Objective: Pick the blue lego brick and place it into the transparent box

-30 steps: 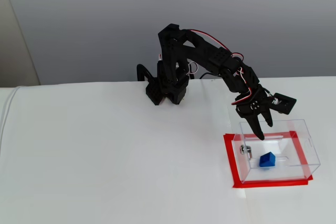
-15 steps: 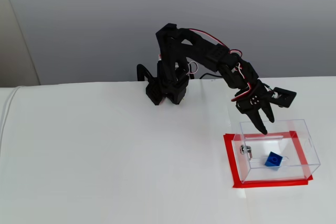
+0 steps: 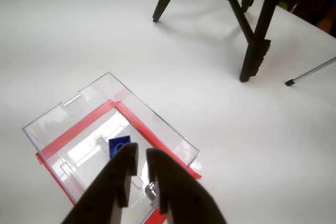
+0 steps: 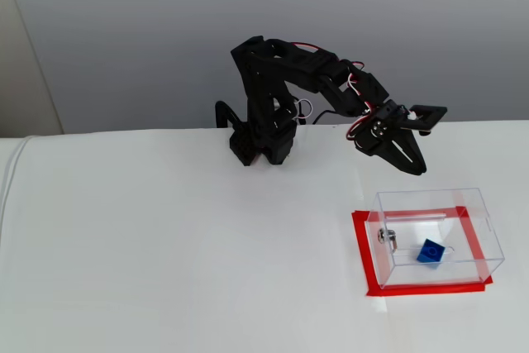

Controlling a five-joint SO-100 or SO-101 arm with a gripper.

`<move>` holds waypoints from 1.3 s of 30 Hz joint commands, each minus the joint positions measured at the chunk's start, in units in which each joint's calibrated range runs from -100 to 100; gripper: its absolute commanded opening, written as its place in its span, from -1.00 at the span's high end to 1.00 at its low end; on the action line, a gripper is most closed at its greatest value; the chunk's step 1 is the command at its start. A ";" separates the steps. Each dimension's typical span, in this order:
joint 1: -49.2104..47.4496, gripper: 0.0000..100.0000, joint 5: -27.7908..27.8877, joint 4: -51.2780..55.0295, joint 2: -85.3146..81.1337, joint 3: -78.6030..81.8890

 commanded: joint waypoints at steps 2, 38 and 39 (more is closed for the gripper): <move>7.13 0.97 -0.26 -1.03 -6.83 -1.39; 48.69 0.97 0.32 -1.03 -52.65 57.84; 49.06 0.97 0.32 -1.03 -53.84 60.28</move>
